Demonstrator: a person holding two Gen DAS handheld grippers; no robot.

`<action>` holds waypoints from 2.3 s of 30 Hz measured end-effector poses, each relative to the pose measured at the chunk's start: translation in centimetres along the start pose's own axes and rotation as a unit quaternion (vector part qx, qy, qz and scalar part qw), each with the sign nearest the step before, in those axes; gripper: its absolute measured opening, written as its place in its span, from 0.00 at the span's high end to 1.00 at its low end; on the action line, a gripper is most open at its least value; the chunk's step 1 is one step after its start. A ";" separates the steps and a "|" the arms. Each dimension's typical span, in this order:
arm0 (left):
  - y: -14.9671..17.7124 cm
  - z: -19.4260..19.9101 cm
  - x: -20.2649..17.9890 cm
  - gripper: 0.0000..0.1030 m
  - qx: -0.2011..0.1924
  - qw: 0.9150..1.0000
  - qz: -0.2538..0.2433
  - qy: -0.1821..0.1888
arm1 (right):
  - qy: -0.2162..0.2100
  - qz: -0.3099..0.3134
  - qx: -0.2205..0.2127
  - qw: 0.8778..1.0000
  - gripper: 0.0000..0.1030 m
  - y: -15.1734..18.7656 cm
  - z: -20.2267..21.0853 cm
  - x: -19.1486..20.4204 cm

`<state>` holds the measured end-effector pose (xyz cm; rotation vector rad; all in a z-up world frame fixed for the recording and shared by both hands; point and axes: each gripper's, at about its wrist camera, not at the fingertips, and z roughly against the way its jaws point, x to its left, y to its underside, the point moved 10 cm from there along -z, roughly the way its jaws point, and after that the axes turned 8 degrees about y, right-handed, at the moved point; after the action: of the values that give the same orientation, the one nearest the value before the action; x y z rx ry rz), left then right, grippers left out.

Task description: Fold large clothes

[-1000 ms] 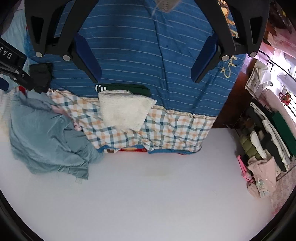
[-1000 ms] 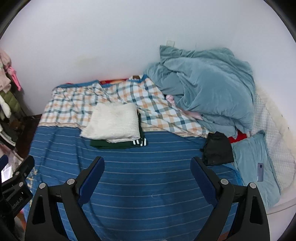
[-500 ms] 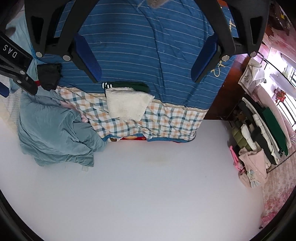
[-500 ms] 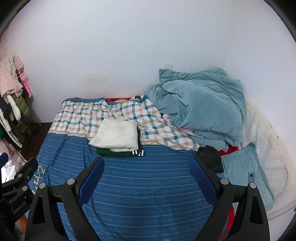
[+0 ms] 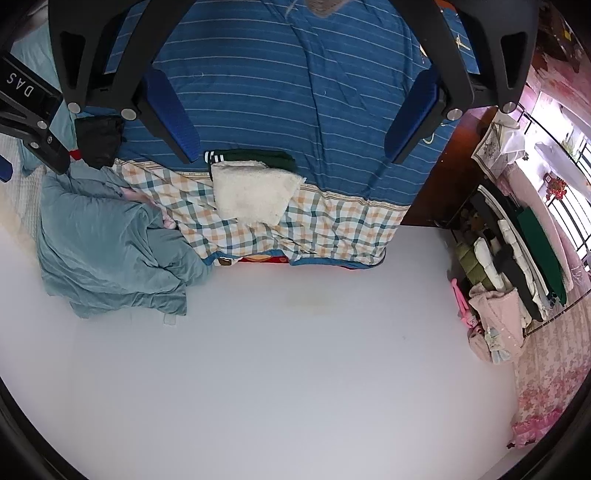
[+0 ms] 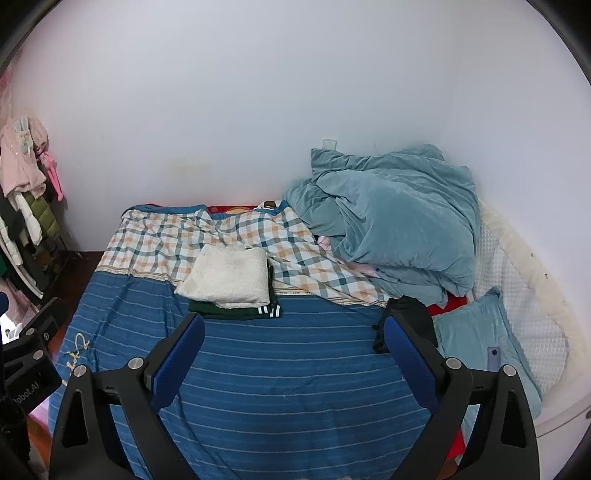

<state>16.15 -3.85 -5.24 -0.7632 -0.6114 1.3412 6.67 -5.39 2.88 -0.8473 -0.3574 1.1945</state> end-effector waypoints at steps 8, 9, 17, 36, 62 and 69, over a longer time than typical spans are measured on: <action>0.2 0.3 -0.1 0.00 0.001 1.000 0.000 -0.003 | -0.002 0.004 -0.009 1.000 0.03 -0.2 0.4 0.1; 0.3 0.3 -0.1 0.00 0.002 1.000 0.000 -0.003 | -0.002 0.006 -0.010 1.000 0.03 -0.2 0.5 0.2; 0.1 0.5 0.1 0.00 -0.002 1.000 0.001 -0.005 | -0.010 0.010 -0.012 1.000 0.03 -0.2 0.4 0.8; -0.8 1.3 0.0 0.00 -0.010 1.000 0.002 -0.007 | -0.018 0.010 -0.020 1.000 0.03 -0.6 0.6 1.0; -0.9 2.2 -0.1 0.00 -0.016 1.000 0.003 -0.015 | -0.019 0.008 -0.022 1.000 0.03 -0.7 1.0 1.1; -0.7 2.5 0.1 0.00 -0.018 1.000 0.002 -0.016 | -0.020 0.008 -0.022 1.000 0.03 -0.8 1.0 1.2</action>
<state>14.71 -3.44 -3.12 -0.7732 -0.6609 1.3518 6.97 -3.94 3.91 -0.8665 -0.4114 1.2228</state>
